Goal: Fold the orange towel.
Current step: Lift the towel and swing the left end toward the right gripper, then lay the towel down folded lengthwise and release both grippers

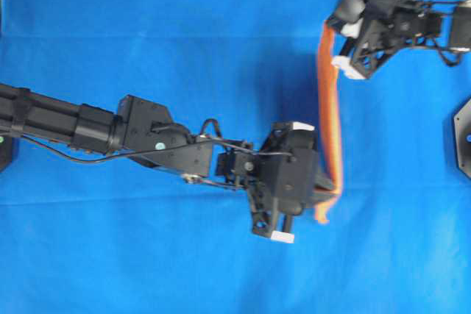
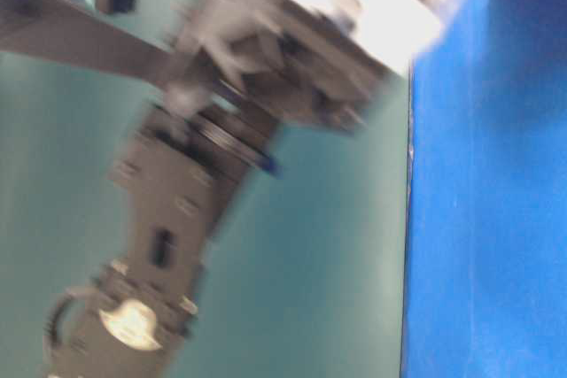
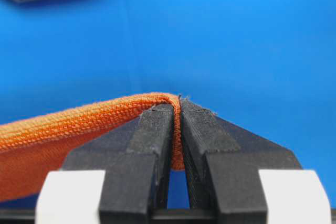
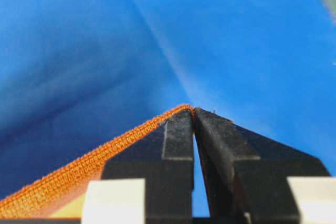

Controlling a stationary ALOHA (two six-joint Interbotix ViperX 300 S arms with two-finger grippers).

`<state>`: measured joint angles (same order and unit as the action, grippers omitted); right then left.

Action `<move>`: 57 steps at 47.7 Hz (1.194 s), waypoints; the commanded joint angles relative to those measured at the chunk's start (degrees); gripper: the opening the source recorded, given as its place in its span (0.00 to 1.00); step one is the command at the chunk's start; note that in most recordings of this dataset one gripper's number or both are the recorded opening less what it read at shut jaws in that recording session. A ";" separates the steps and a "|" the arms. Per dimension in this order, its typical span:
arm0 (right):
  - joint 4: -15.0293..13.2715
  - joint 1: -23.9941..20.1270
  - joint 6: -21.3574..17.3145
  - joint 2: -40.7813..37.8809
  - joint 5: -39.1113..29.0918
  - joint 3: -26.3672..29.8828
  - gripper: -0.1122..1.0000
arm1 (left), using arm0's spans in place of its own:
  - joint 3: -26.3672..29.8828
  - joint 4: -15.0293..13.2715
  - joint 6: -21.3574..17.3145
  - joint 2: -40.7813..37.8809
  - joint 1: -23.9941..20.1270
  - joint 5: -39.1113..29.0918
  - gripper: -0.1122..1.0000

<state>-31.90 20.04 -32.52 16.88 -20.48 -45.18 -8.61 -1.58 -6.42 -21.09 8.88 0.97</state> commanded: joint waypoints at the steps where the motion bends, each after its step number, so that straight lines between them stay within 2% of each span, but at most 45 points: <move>1: -0.26 0.26 0.18 -3.60 4.04 2.72 0.14 | -2.90 -0.35 0.79 3.34 1.23 1.41 0.12; 10: -0.70 -0.35 1.14 -13.18 9.40 8.61 0.14 | -11.69 -0.35 5.45 5.89 2.02 5.10 0.12; 20: -0.79 -1.76 4.31 -18.54 10.20 12.66 0.14 | -19.07 -0.35 11.43 7.56 2.02 8.17 0.12; 26: -0.79 -1.67 4.57 -18.63 10.46 12.66 0.14 | -21.09 -0.35 11.95 7.47 2.11 10.28 0.12; 38: -0.79 -1.76 5.36 -19.07 14.33 11.60 0.14 | -21.36 -0.35 11.95 6.33 1.58 12.30 0.13; 41: -0.79 -1.76 5.62 -19.16 15.38 11.25 0.14 | -21.36 -0.35 12.04 6.24 1.49 12.30 0.15; 44: -0.88 -1.76 5.62 -19.25 16.26 11.07 0.14 | -21.45 -0.35 12.30 6.24 1.41 12.30 0.21; 48: -0.88 -1.76 5.62 -19.16 16.96 10.99 0.16 | -21.45 -0.35 12.39 6.24 1.32 12.30 0.33; 57: -0.88 -1.76 5.62 -19.16 16.70 10.90 0.62 | -21.97 -0.35 12.30 6.59 1.23 11.51 0.79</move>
<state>-32.61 18.37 -26.98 -3.16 -3.96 -34.80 -30.67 -1.85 5.98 -15.73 10.28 12.48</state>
